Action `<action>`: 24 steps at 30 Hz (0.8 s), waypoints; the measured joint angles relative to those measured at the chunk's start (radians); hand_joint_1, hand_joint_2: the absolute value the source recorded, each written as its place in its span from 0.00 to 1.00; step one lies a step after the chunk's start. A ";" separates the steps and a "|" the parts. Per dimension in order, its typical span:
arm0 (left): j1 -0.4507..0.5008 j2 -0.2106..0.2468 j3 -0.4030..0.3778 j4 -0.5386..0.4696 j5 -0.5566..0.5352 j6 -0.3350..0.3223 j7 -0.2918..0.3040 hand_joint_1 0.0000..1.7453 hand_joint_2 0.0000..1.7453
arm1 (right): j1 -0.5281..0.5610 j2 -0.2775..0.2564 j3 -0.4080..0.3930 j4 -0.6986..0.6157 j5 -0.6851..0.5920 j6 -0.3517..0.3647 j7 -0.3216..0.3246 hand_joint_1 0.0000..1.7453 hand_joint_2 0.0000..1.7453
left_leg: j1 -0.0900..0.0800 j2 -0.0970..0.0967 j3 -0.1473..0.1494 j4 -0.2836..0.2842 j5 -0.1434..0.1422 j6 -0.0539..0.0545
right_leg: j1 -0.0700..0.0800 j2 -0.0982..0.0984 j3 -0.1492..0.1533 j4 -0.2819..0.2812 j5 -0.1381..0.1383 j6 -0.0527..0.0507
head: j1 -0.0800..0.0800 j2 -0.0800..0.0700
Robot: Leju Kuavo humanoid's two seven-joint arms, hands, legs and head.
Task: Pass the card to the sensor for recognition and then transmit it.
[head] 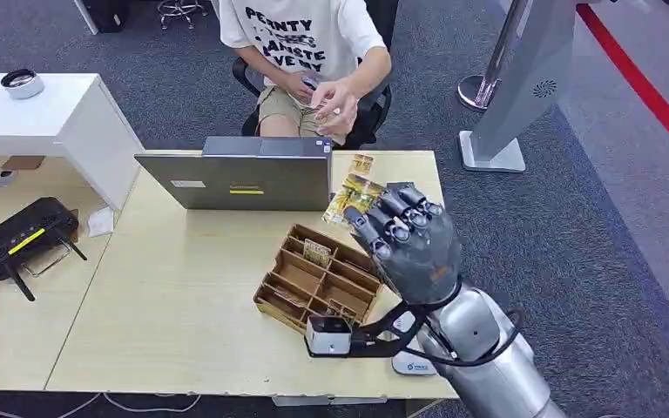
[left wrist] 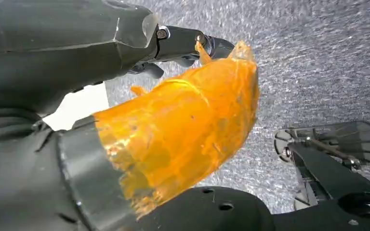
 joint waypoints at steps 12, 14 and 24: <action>-0.004 0.007 -0.002 0.000 -0.050 -0.011 -0.004 0.00 0.00 | -0.259 -0.011 0.069 0.346 0.038 0.000 0.113 1.00 1.00 | 0.000 -0.001 0.000 0.000 0.001 0.000 | 0.000 -0.001 -0.001 0.000 0.000 0.000 | 0.000 0.000; -0.005 0.008 -0.003 0.000 -0.059 -0.013 -0.005 0.00 0.00 | -0.291 -0.022 0.097 0.381 0.038 0.000 0.160 1.00 1.00 | 0.000 -0.001 -0.001 0.000 0.001 0.000 | 0.000 0.000 -0.001 0.000 0.000 0.000 | 0.000 0.000; -0.005 0.010 -0.003 0.000 -0.092 -0.025 -0.011 0.00 0.00 | -0.501 -0.066 0.302 0.612 0.038 0.000 0.308 1.00 1.00 | -0.001 -0.001 0.000 0.001 0.001 0.000 | 0.000 -0.001 -0.001 0.000 0.000 0.000 | 0.000 0.000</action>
